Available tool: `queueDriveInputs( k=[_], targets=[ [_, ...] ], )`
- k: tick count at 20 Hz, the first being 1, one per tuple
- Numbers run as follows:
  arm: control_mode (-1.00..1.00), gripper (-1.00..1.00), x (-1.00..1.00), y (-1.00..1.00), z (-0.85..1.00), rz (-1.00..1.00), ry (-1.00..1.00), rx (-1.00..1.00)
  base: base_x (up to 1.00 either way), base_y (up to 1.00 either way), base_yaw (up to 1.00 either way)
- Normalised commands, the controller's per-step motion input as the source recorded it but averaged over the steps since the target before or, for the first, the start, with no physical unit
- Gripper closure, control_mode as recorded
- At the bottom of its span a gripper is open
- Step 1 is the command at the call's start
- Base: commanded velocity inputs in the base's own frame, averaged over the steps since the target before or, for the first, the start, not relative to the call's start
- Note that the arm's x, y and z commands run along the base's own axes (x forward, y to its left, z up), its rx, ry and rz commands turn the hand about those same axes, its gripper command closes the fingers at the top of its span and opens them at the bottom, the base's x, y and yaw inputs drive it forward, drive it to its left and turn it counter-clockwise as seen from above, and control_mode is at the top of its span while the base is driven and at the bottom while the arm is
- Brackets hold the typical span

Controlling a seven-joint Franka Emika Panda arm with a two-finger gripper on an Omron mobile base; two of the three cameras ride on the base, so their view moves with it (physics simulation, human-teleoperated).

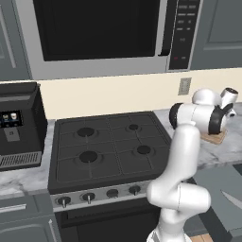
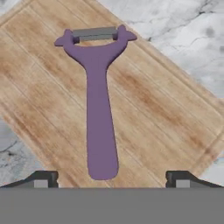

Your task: Open the drawer on the right and place the cutting tools on the cutting board.

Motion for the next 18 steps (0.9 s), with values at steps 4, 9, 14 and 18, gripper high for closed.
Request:
queueDriveInputs(
  k=[4,9,14,18],
  targets=[
    [-1.0,-1.0,-0.96,0.0,0.19,-0.02,0.03,0.02,0.0,0.0,0.0],
    [-1.0,-1.0,-0.99,0.0,0.32,-0.02,0.05,0.04,0.0,0.0,0.0],
    [-1.0,-1.0,-1.0,-0.07,0.05,0.0,0.1,0.0,0.0,0.0,0.0],
    [-1.0,-1.0,-1.0,-0.25,-0.28,0.0,0.09,0.0,0.0,0.0,0.0]
  ],
)
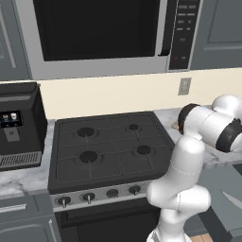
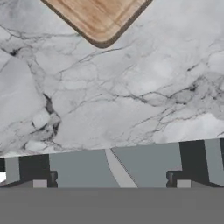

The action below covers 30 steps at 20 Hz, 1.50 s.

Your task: Open the drawer on the right and place the cutting tools on the cutting board.

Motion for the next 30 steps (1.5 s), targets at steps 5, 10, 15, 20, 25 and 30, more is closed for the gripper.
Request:
queueDriveInputs(
  k=[5,10,15,20,25,30],
  targets=[
    [-1.0,-1.0,-0.99,-0.28,-0.56,0.0,0.05,0.0,0.0,0.0,0.0],
    [-1.0,-1.0,-0.62,-0.13,-0.51,0.0,0.03,0.0,0.0,0.0,0.0],
    [-1.0,-1.0,0.03,0.0,-0.18,0.0,0.1,-0.07,0.0,0.0,0.0],
    [-1.0,-1.0,-0.17,0.0,-0.24,0.03,0.1,-0.06,0.0,0.0,0.0],
    [-1.0,-1.0,-0.99,0.0,-0.25,0.0,0.0,-0.03,0.0,0.0,0.0],
    [-1.0,-1.0,-0.3,0.0,-0.04,0.0,0.0,-0.01,0.0,0.0,0.0]
  ],
)
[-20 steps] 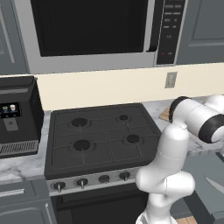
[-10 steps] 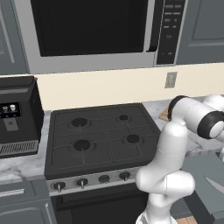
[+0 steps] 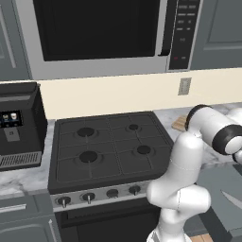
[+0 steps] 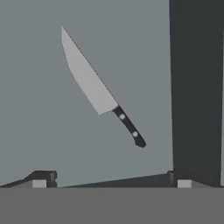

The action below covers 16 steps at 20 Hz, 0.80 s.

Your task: Open the drawer on the right and place the cutting tools on the cutting board.

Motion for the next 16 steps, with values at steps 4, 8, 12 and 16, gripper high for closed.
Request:
queueDriveInputs(
  k=[4,8,12,16],
  targets=[
    [-1.0,-1.0,0.0,0.0,-0.03,0.0,0.03,-0.01,0.0,0.0,0.0],
    [-1.0,-1.0,0.0,0.0,-0.15,0.0,0.03,-0.02,0.0,0.0,0.0],
    [-1.0,-1.0,0.0,0.0,-0.17,0.0,0.0,-0.01,0.0,0.0,0.0],
    [-1.0,-1.0,0.0,0.0,-0.27,0.0,0.0,-0.01,0.0,0.0,0.0]
  ],
)
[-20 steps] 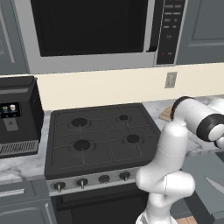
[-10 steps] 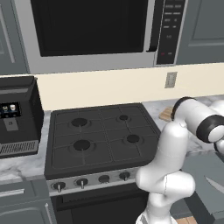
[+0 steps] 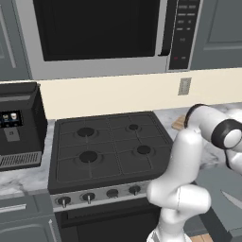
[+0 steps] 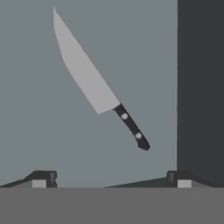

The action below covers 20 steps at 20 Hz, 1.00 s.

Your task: Open the drawer on the right and place the cutting tools on the cutting board.

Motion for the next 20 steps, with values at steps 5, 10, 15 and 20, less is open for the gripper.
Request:
queueDriveInputs(
  k=[5,10,15,20],
  targets=[
    [-1.0,-1.0,0.0,0.0,-0.33,0.0,0.0,0.0,0.0,0.0,0.0],
    [-1.0,-1.0,0.0,-0.17,-0.29,0.0,0.0,0.0,0.0,0.0,0.0],
    [-1.0,-1.0,0.0,-0.35,-0.15,0.0,0.0,0.0,0.0,0.0,0.0],
    [-1.0,-1.0,0.0,-0.29,-0.15,0.01,0.0,0.0,0.0,0.0,0.0]
  ],
)
